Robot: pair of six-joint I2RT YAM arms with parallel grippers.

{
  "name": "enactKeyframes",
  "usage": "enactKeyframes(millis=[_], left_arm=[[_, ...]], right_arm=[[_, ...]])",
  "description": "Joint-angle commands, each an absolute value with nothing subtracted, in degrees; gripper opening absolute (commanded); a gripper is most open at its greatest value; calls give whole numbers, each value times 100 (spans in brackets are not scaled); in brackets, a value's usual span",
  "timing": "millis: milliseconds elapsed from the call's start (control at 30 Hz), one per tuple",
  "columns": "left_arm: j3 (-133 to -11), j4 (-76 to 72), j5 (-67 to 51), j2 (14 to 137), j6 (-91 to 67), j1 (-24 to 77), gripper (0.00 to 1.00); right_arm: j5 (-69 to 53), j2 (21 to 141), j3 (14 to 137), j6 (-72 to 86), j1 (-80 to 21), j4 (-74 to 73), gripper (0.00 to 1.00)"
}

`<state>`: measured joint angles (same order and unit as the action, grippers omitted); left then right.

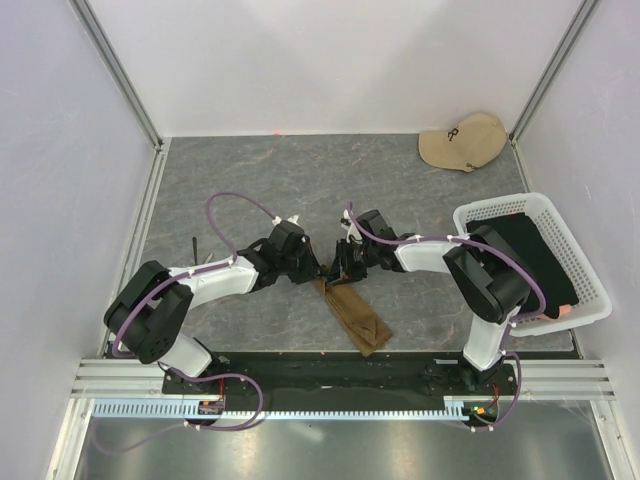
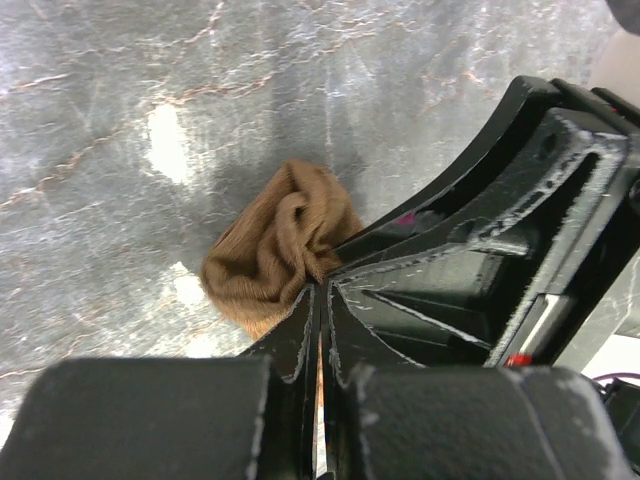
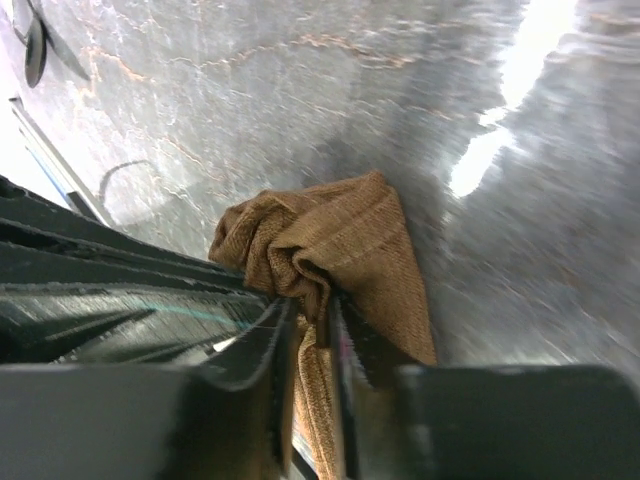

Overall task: Fold the napkin into a case and place the utensils inside
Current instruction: Grasp the top corner of the smaller rectangle folded napkin from the folded napkin.

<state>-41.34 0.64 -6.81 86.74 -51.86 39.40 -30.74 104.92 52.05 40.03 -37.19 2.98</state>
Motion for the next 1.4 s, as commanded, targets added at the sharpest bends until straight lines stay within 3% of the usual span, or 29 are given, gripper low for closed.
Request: enactKeyframes(millis=[0,267,533,667,800,833,1033,1167,1300,1367], left_arm=[[-4184,-211,-782,8692,-5309,3964,2],[-4227,-158,-808,8727,-5238,3964,2],[-4289,-158,-905,8719,-5159,3964,2],[-4298,-202,-932,8771,-5159,3973,2],[-4394,-281,-975,8877,-5115,3964,2],[-4412,-307,-967,8894,-5107,3964,2],[-4527,-649,-1283,8789,-5343,3955,2],[-4176,-721,-1301,9016,-5765,3903,2],[-3955,-888,-1424,8913,-5862,3814,2],[-3955,-818,-1363,8842,-5784,3815,2]], right_arm=[[-3023,9968,5160,3630,-3551,-193,32],[-3041,9554,4948,3454,-3393,-413,38],[-3138,9808,5167,3436,-3401,-264,31],[-3147,9940,5282,3454,-3463,-185,24],[-3208,10125,5291,3603,-3638,-62,2],[-3225,10151,5248,3760,-3682,139,0],[-3190,10361,5062,4139,-4052,851,0],[-3208,11125,5510,4044,-4008,853,0],[-3050,10908,5336,3912,-3964,800,0],[-3050,10680,5265,3867,-3911,651,5]])
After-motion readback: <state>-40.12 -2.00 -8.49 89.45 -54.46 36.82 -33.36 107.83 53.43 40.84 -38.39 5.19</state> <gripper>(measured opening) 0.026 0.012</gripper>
